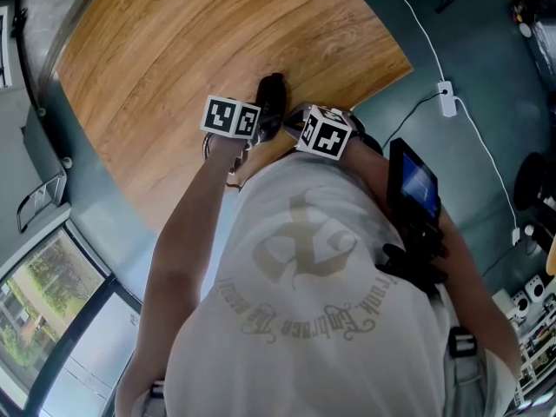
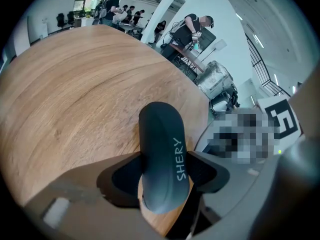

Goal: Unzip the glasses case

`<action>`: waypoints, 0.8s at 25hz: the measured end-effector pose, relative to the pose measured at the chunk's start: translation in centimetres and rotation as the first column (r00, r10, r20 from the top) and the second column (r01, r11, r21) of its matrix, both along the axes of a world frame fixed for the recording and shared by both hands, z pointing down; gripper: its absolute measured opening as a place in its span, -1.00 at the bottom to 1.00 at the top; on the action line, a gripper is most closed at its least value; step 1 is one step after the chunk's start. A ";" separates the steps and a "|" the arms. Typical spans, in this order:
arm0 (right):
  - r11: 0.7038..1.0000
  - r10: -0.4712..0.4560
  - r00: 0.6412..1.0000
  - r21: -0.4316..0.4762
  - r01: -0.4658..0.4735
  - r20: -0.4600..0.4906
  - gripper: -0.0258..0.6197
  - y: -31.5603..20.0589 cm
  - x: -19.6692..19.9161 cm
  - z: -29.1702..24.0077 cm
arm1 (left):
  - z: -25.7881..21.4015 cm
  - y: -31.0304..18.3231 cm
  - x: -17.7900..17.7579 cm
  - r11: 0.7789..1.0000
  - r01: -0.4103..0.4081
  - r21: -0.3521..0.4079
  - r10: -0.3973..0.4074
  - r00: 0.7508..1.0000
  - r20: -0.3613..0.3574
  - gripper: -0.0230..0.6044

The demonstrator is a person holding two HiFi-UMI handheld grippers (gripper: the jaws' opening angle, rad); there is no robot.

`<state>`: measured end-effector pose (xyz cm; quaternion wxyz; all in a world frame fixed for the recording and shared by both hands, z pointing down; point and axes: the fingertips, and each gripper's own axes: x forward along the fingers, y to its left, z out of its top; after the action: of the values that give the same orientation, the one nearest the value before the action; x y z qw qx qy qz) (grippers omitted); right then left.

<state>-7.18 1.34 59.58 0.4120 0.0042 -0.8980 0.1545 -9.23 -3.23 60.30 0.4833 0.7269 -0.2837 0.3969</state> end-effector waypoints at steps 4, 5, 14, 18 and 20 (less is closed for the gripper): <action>1.000 0.005 1.000 0.006 -0.005 -0.001 -0.90 -0.2 -0.1 0.0 | 0.0 0.3 -0.2 1.000 -0.021 -0.002 0.021 1.000 0.009 0.02; 1.000 0.005 1.000 0.007 -0.005 0.001 -0.90 -0.2 -0.2 0.0 | 0.0 0.4 -0.2 1.000 -0.023 -0.003 0.023 1.000 0.009 0.02; 0.998 0.065 0.998 0.011 -0.065 -0.001 -0.90 -1.2 0.3 -0.1 | -0.1 1.5 -0.6 0.992 -0.128 0.006 0.127 0.990 0.064 0.02; 0.997 0.076 0.997 0.014 -0.076 0.007 -0.90 -1.5 0.3 -0.1 | -0.1 1.9 -0.8 0.989 -0.149 0.010 0.148 0.986 0.074 0.03; 0.997 0.074 0.997 0.016 -0.074 0.007 -0.90 -1.4 0.4 -0.1 | -0.1 2.1 -0.9 0.986 -0.168 0.016 0.166 0.983 0.075 0.03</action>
<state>-6.82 -0.06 59.46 0.4032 0.0404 -0.8997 0.1623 -10.13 -1.13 60.24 0.4294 0.7385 -0.2435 0.4592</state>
